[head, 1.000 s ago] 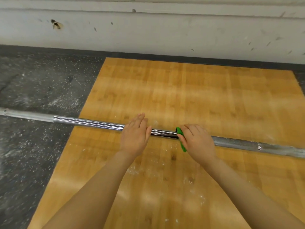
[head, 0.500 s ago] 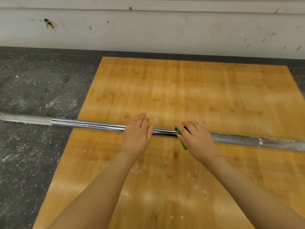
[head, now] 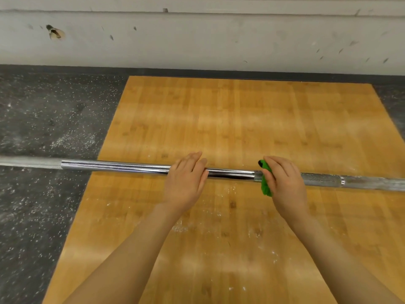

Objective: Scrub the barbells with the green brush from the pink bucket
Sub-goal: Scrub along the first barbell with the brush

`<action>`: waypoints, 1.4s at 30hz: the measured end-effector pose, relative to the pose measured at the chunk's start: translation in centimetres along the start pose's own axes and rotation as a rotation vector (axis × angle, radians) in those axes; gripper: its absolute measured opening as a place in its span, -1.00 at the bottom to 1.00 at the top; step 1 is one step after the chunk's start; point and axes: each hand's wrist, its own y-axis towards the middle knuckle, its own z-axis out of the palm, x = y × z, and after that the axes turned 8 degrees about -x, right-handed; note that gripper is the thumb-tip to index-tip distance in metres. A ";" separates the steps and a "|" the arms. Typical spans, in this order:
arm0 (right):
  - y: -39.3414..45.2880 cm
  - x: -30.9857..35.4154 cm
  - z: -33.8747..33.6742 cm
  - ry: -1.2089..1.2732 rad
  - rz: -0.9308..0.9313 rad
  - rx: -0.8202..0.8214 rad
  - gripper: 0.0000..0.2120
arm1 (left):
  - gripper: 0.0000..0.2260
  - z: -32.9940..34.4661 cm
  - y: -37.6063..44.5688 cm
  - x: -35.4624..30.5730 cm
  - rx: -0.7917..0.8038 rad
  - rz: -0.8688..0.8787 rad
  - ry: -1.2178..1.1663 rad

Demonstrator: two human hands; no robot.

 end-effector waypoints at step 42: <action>-3.6 9.8 1.9 -0.030 -0.083 0.158 -0.81 | -0.49 -3.9 -4.8 1.8 0.123 -0.136 0.088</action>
